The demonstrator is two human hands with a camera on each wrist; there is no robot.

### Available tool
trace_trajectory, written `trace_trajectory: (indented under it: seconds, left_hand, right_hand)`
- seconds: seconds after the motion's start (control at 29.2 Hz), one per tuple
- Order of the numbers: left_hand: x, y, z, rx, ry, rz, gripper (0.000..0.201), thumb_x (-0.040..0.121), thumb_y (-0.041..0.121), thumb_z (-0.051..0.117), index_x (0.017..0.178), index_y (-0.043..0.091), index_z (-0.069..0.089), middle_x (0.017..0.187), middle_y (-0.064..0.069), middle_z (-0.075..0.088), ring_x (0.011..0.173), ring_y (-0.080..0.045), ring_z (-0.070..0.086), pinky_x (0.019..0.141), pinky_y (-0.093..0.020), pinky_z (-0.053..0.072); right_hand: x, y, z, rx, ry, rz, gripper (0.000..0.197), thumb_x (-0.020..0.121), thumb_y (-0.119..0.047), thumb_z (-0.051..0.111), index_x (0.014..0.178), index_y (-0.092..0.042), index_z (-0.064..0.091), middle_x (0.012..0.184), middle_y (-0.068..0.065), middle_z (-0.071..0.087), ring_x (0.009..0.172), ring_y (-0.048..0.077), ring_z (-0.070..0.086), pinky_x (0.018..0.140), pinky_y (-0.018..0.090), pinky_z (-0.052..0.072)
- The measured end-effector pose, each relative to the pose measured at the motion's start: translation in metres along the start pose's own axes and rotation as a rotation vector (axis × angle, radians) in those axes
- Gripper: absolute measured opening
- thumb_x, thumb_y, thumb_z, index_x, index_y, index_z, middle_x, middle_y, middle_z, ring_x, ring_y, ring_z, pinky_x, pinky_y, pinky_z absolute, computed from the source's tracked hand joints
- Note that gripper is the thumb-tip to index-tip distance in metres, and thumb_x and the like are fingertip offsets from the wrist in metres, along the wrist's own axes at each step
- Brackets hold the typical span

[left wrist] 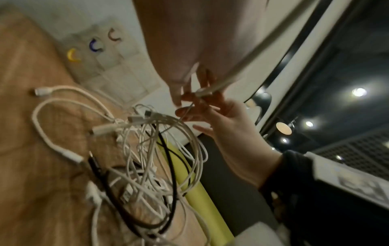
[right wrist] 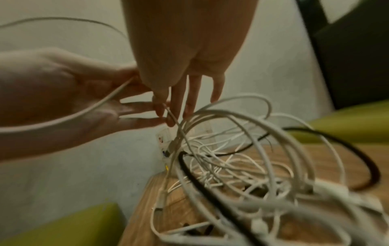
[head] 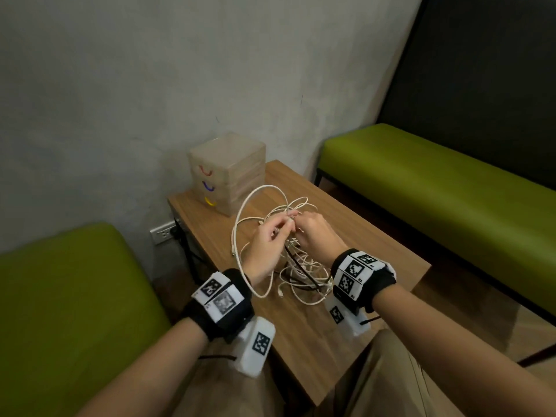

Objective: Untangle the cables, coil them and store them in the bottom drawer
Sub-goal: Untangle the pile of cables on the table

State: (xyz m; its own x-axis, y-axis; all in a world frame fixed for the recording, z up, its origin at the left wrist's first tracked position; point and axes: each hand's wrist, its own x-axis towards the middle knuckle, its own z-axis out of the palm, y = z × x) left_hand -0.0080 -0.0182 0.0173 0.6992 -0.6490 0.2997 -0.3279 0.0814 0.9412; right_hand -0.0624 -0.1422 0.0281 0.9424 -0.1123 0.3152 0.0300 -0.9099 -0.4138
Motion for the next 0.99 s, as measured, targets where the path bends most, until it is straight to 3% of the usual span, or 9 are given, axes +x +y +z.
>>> trace_trajectory:
  seconds: [0.07,0.14,0.31,0.41,0.55,0.65,0.79,0.89,0.99]
  left_hand:
    - [0.002,-0.001,0.006,0.029,0.177,0.042,0.016,0.092,0.015,0.050,0.094,0.012,0.066,0.103,-0.003,0.067,0.102,-0.015,0.062,0.092,-0.035,0.049]
    - [0.006,0.006,0.009,-0.021,0.283,-0.001,0.016,0.092,0.014,0.051,0.087,0.014,0.066,0.087,0.001,0.067,0.087,-0.010,0.063,0.082,-0.029,0.051]
    - [0.021,0.039,-0.003,-0.083,0.399,0.116,0.019,0.093,0.012,0.049,0.080,0.019,0.062,0.064,0.008,0.056,0.049,0.003,0.045,0.049,-0.012,0.036]
    - [0.032,0.071,-0.025,-0.147,0.478,0.238,0.022,0.094,0.011,0.048,0.079,0.021,0.061,0.062,0.013,0.063,0.049,0.003,0.044,0.049,-0.013,0.036]
    - [0.035,0.103,-0.044,-0.259,0.537,0.346,0.021,0.095,0.013,0.046,0.080,0.013,0.062,0.055,0.018,0.058,0.048,0.003,0.041,0.050,-0.012,0.035]
    - [0.042,0.109,-0.050,-0.405,0.523,0.360,0.024,0.094,0.014,0.046,0.078,0.017,0.063,0.071,0.012,0.066,0.057,-0.001,0.046,0.056,-0.015,0.037]
    - [0.038,0.070,-0.035,-0.573,0.438,0.027,0.022,0.096,0.017,0.044,0.083,0.022,0.062,0.087,0.010,0.067,0.092,0.000,0.062,0.093,-0.026,0.040]
    - [0.018,0.021,-0.011,-0.225,0.388,-0.127,0.022,0.091,0.037,0.047,0.077,0.027,0.060,0.133,-0.007,0.049,0.130,-0.016,0.040,0.110,-0.037,0.027]
    - [0.011,-0.001,0.013,0.184,0.095,-0.178,0.018,0.092,0.029,0.050,0.087,0.018,0.063,0.152,-0.001,0.024,0.140,-0.018,0.020,0.114,-0.038,0.019]
  right_hand:
    - [-0.002,0.001,0.004,0.070,0.053,0.059,0.016,0.089,-0.012,0.055,0.090,-0.006,0.069,0.085,0.011,0.071,0.079,0.025,0.063,0.071,0.030,0.043]
    - [-0.004,0.004,0.015,0.079,0.036,0.080,0.018,0.088,-0.020,0.057,0.095,-0.009,0.069,0.089,0.007,0.072,0.082,0.023,0.064,0.076,0.037,0.049]
    - [-0.013,0.022,0.034,-0.134,-0.095,0.101,0.016,0.089,-0.022,0.056,0.099,-0.019,0.068,0.103,-0.001,0.068,0.098,0.022,0.060,0.090,0.046,0.044]
    - [-0.019,0.035,0.034,-0.217,-0.120,0.230,0.025,0.093,-0.034,0.049,0.109,-0.023,0.066,0.120,-0.005,0.061,0.111,0.020,0.054,0.097,0.046,0.038]
    - [-0.019,0.037,0.032,-0.252,-0.166,0.325,0.028,0.096,-0.034,0.042,0.110,-0.023,0.065,0.118,-0.004,0.057,0.106,0.021,0.055,0.099,0.050,0.030]
    - [-0.012,0.040,0.030,-0.242,-0.153,0.376,0.028,0.096,-0.036,0.043,0.107,-0.024,0.066,0.112,-0.003,0.057,0.103,0.022,0.055,0.094,0.048,0.031]
    - [-0.007,0.040,0.020,-0.323,-0.070,0.333,0.029,0.098,-0.032,0.037,0.104,-0.021,0.063,0.111,-0.001,0.057,0.106,0.023,0.049,0.091,0.045,0.031]
    - [-0.006,0.038,0.016,-0.360,-0.056,0.315,0.021,0.095,-0.033,0.043,0.101,-0.021,0.059,0.107,-0.001,0.055,0.104,0.023,0.050,0.089,0.044,0.032]
    - [-0.011,0.034,0.018,-0.389,-0.039,0.284,0.024,0.096,-0.031,0.039,0.106,-0.019,0.057,0.112,0.000,0.056,0.105,0.022,0.052,0.088,0.040,0.033]
